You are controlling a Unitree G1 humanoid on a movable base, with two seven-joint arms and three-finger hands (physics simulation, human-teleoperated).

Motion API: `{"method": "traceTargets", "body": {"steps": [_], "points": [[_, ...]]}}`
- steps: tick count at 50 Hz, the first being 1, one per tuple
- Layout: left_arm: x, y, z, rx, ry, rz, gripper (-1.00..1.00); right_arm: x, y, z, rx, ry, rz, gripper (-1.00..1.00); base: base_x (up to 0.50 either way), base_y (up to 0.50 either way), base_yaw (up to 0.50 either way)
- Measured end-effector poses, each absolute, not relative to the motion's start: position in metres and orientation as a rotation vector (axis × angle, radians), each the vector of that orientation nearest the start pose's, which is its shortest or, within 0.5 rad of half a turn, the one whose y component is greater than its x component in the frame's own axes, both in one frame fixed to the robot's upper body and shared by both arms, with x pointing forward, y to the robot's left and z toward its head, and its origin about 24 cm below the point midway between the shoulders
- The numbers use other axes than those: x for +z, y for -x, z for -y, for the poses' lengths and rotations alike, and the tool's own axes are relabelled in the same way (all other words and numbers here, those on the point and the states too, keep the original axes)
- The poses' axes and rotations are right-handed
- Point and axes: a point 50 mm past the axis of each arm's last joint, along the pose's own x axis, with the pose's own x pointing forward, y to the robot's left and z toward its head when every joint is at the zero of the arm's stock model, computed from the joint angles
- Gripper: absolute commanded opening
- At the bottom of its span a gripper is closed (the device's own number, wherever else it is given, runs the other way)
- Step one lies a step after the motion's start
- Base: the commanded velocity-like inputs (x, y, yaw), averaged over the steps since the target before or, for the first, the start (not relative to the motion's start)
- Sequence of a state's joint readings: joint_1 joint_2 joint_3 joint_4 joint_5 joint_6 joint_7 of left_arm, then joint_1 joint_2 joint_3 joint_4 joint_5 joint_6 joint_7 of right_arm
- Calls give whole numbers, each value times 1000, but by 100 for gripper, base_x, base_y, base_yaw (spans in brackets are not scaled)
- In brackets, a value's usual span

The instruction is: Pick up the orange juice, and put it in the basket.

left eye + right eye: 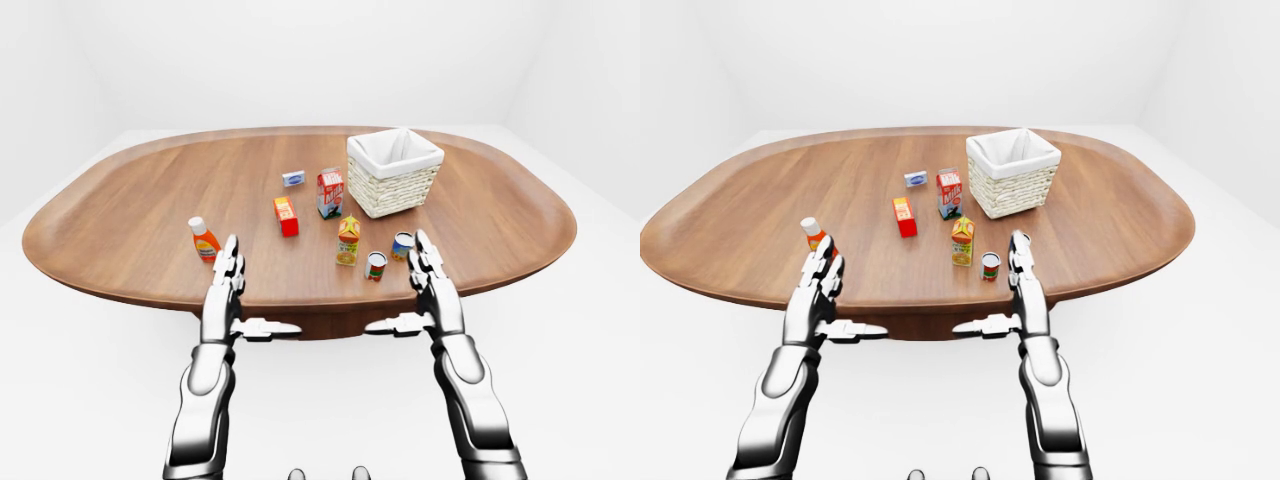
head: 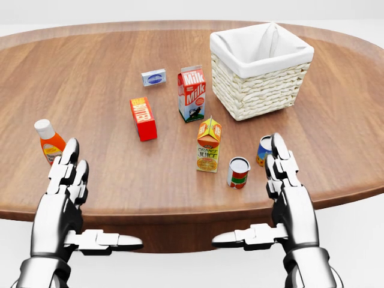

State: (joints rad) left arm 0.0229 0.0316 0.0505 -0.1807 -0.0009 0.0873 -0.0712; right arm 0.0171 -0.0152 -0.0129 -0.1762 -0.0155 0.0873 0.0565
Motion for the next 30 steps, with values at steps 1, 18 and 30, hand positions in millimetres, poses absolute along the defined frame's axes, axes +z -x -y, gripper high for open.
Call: {"method": "traceTargets", "body": {"steps": [1,18,30], "points": [[74,-247,-165,-19,-38,87,100,72,-250,153,39,35,81,100,0,0,0],[142,-222,-186,-40,-153,368,100,115,-242,150,50,67,264,100,0,0,0],[182,-205,-215,3,-241,531,100,160,-226,145,64,104,473,100,0,0,0]]}}
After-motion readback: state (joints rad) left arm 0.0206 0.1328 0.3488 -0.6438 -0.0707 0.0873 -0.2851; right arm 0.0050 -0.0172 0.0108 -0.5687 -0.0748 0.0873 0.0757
